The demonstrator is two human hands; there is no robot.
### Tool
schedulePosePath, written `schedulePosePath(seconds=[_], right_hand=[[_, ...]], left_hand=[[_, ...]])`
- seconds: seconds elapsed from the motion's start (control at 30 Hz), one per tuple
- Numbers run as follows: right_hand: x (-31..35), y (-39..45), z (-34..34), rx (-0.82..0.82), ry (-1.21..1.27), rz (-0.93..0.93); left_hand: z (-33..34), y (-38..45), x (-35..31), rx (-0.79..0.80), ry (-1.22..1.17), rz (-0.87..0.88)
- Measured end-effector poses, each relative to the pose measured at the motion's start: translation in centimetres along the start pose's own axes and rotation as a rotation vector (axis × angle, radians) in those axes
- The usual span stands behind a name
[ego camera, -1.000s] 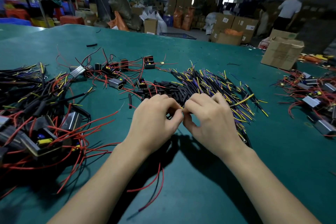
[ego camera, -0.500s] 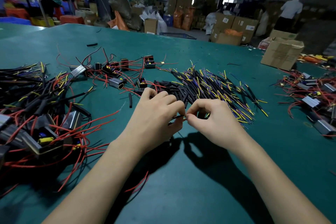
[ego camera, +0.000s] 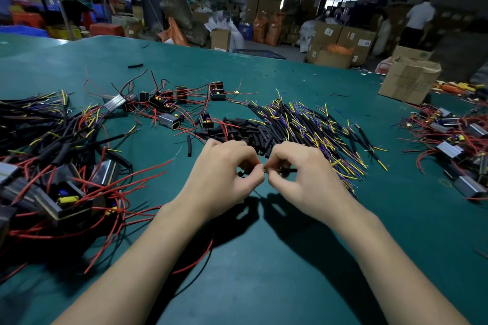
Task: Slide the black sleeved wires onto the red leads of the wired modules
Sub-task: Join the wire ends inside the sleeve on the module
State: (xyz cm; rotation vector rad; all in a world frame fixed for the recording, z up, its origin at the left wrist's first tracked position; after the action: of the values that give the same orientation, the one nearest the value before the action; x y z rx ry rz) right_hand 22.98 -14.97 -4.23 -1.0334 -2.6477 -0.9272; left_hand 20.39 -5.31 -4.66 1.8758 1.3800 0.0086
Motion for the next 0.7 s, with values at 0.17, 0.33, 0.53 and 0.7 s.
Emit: schedulePosePath(seconds=[0.17,0.33,0.53,0.7], right_hand=[[3.8,-0.3,0.5,-0.128,-0.469,-0.331],[0.6,-0.1,0.9,-0.008,-0.056,-0.069],[-2.0,0.2,1.3,0.033,0.342,0.175],[-2.4,0.0,1.3,0.072,0.447,0.234]], left_hand=[[1.6,-0.1,3.7,0.1,-0.401,-0.387],[1.1,-0.2,1.9,0.138,-0.113,-0.165],[-0.2,0.1,-1.5,0.048,0.278,0.187],[-0.5,0.0,-2.4,-0.009,0.312,0.237]])
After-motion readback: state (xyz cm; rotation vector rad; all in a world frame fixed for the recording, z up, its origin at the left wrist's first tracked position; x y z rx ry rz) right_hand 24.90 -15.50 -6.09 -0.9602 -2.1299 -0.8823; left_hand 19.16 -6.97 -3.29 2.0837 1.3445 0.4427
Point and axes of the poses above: each hand's wrist, its own y-axis towards the middle knuckle, its own z-axis out of the palm, x = y × z, the point moved 10 cm from there along y, towards the middle knuckle, and after that the axes turned 2 degrees about z, right-handed, at the moved point
